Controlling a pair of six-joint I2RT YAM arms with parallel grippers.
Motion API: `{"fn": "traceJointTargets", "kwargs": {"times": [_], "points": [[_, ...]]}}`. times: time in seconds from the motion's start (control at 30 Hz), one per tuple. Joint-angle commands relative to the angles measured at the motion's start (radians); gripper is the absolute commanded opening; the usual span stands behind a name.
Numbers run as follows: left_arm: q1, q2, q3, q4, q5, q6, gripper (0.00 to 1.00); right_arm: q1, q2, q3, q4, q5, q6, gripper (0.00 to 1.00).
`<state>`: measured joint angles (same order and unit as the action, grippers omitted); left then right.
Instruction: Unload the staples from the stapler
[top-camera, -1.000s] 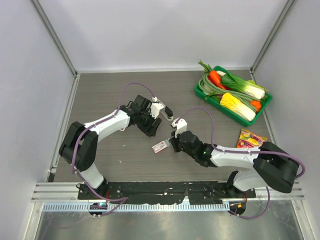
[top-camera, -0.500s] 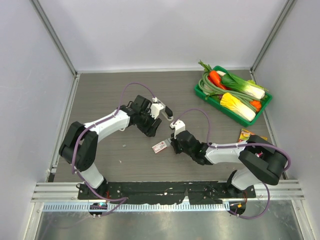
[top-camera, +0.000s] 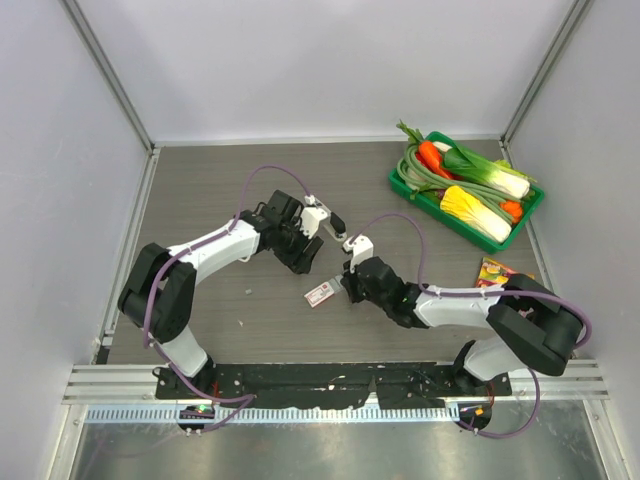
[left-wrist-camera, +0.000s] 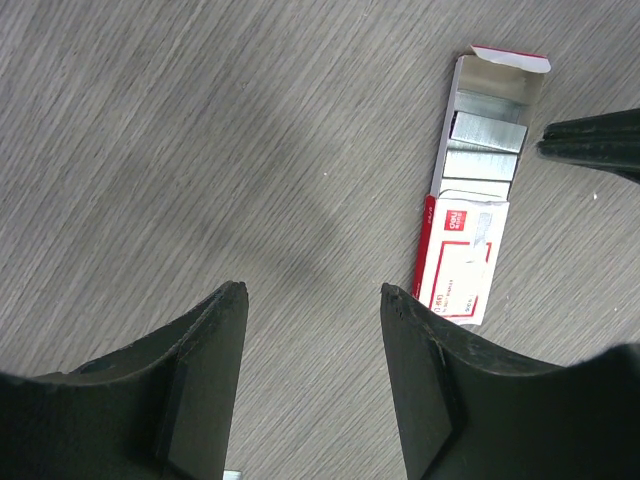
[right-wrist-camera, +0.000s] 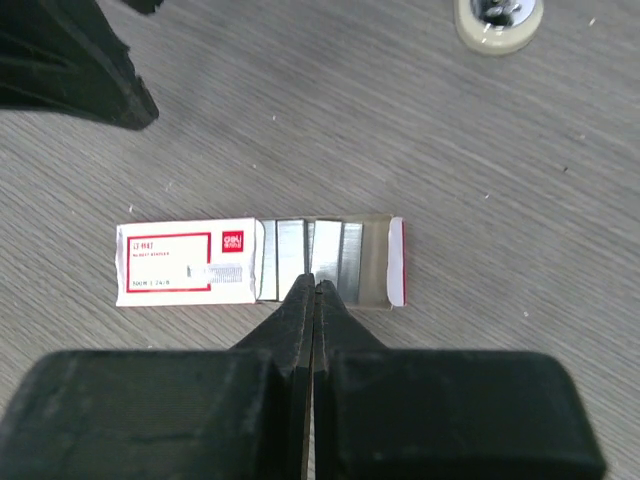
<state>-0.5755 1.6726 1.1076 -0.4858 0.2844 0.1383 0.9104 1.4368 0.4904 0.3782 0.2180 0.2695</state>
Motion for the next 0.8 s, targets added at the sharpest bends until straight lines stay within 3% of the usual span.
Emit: {"fn": "traceJointTargets", "kwargs": {"times": [0.0,0.1,0.17,0.4,0.63,0.77], "points": [[0.005,-0.051,0.026,-0.016,0.013,0.020,0.60,-0.019,-0.044,0.046,0.010,0.001,0.008,0.01],[0.003,-0.071,0.034,-0.052,0.033,0.053,0.61,-0.036,-0.046,0.059,-0.019,0.044,0.011,0.02],[0.003,-0.094,0.028,-0.083,0.062,0.098,0.63,-0.077,-0.053,0.056,-0.030,0.041,0.026,0.13],[-0.009,-0.117,-0.048,-0.135,0.131,0.227,0.63,-0.214,-0.075,-0.004,0.016,-0.077,0.126,0.17],[-0.086,-0.113,-0.120,-0.114,0.046,0.313,0.63,-0.274,-0.018,-0.015,0.083,-0.245,0.191,0.17],[-0.093,-0.094,-0.129,-0.089,0.022,0.316,0.63,-0.295,0.025,-0.016,0.126,-0.311,0.233,0.23]]}}
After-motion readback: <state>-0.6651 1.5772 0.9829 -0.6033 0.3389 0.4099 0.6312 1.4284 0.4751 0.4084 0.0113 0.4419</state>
